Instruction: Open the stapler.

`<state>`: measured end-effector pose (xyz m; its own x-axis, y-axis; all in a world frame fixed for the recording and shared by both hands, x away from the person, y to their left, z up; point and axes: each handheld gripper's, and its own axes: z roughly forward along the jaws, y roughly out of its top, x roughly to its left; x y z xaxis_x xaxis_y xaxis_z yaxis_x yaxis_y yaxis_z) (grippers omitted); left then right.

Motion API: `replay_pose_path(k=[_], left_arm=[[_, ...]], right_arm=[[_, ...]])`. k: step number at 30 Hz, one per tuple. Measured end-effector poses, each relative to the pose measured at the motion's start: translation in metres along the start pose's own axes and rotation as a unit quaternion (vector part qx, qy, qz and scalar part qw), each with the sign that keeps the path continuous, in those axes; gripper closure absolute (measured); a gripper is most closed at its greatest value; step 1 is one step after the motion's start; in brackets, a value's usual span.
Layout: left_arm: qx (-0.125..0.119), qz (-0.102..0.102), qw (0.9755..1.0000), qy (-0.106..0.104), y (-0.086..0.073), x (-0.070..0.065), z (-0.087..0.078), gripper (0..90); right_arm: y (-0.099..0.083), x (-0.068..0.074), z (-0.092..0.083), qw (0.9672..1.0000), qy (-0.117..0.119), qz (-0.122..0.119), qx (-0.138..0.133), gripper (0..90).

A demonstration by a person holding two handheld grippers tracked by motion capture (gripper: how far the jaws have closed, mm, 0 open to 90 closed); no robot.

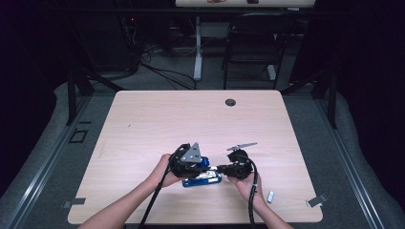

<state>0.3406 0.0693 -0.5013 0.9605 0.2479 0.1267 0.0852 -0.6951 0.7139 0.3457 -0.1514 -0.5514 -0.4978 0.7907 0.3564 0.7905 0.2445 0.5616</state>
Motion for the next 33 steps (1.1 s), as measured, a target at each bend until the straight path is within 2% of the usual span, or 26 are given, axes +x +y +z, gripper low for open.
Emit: replay_pose_path(k=[8,11,20,22,26,28,29,33], left_arm=[[-0.003,-0.019,0.9998,0.004,-0.008,0.001,-0.018,65.2],[-0.007,-0.026,0.9996,0.002,-0.014,0.001,-0.026,65.2],[-0.011,-0.040,0.9991,-0.010,-0.029,0.005,-0.043,65.5],[-0.015,-0.047,0.9987,-0.014,-0.033,0.006,-0.046,65.5],[-0.018,-0.044,0.9988,-0.015,-0.036,0.005,-0.047,65.6],[-0.022,-0.052,0.9983,-0.017,-0.038,0.006,-0.048,65.6],[-0.016,-0.045,0.9987,-0.019,-0.038,0.007,-0.050,65.7],[-0.010,-0.057,0.9980,-0.023,-0.053,0.009,-0.059,65.5]], right_arm=[[0.001,0.002,0.000,1.0000,-0.007,-0.004,0.004,86.1],[0.001,0.004,0.000,0.9998,-0.015,-0.008,0.005,86.3],[0.001,0.004,0.000,0.9999,-0.014,-0.008,0.006,86.3],[0.001,0.004,0.000,0.9999,-0.011,-0.006,0.005,86.3],[0.001,0.004,0.000,0.9999,-0.012,-0.006,0.004,86.3],[0.001,0.004,0.000,0.9999,-0.014,-0.006,0.003,86.3],[0.001,0.004,0.000,0.9999,-0.012,-0.005,0.003,86.3],[0.000,0.003,0.000,0.9999,-0.010,-0.006,0.002,86.3]])
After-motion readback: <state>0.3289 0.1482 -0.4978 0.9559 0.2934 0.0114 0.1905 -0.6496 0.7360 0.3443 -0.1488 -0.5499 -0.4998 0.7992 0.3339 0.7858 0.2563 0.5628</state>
